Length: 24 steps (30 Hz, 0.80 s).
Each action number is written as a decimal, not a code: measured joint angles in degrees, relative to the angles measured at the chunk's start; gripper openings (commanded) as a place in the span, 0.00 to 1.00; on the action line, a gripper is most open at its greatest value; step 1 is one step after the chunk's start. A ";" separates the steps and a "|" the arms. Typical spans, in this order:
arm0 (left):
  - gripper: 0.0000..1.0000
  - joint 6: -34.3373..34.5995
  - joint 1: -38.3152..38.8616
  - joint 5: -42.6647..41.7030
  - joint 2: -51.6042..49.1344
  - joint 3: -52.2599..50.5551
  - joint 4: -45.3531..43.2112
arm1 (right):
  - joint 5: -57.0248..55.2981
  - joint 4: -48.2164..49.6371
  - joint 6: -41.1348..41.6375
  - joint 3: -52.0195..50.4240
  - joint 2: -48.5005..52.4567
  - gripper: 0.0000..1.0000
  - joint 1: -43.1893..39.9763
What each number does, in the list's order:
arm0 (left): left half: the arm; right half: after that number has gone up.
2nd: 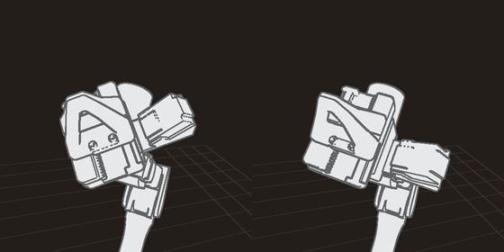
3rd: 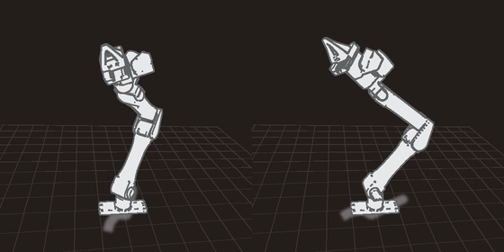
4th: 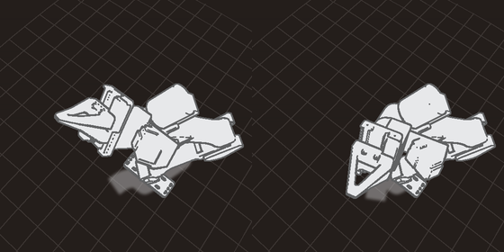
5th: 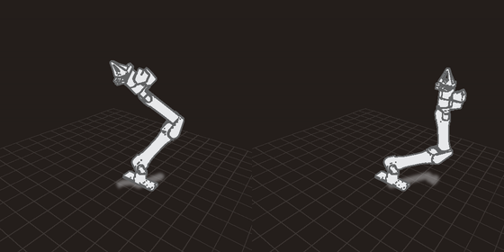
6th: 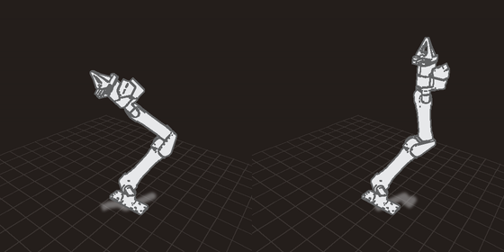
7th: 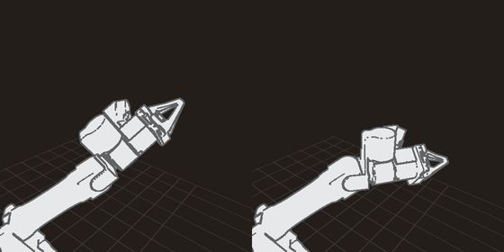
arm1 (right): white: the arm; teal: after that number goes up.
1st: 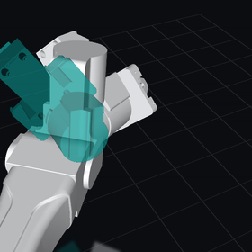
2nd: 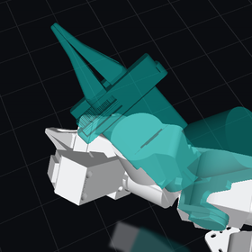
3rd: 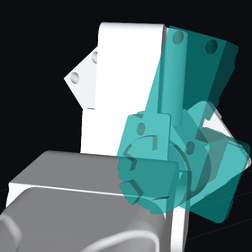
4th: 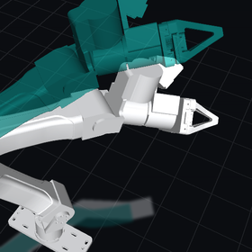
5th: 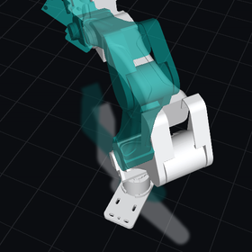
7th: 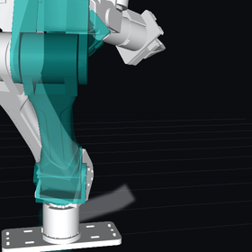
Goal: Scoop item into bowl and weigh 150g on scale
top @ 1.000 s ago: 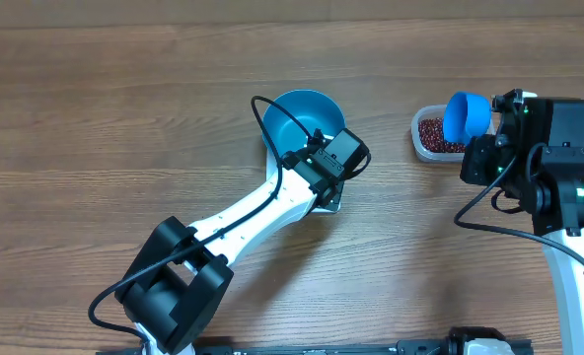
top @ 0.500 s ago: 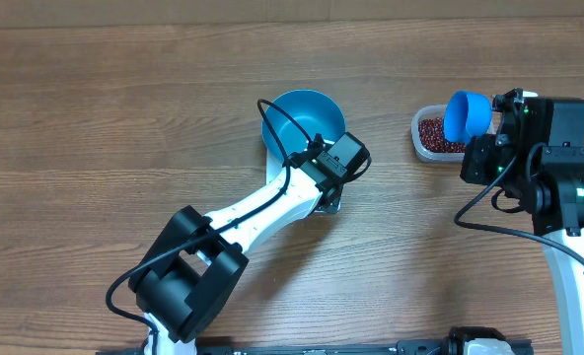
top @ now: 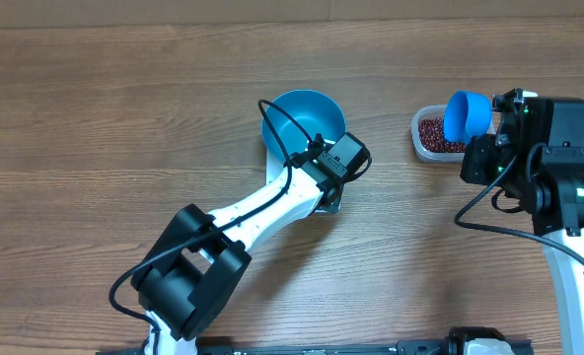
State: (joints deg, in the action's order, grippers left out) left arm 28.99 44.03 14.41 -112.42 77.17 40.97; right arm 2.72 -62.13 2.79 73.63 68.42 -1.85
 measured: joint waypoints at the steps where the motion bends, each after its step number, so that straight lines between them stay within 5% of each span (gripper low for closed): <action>1: 0.04 0.20 -0.11 0.00 -0.11 0.00 -0.13 | 0.02 0.00 -0.02 0.00 0.00 0.04 0.00; 24: 0.04 0.85 -0.74 -1.14 -1.51 -0.11 -1.42 | 0.00 -0.02 0.00 0.00 0.00 0.04 0.00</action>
State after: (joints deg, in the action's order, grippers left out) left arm 29.85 43.29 13.28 -113.93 77.06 39.55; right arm 2.72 -62.15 2.79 73.63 68.42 -1.85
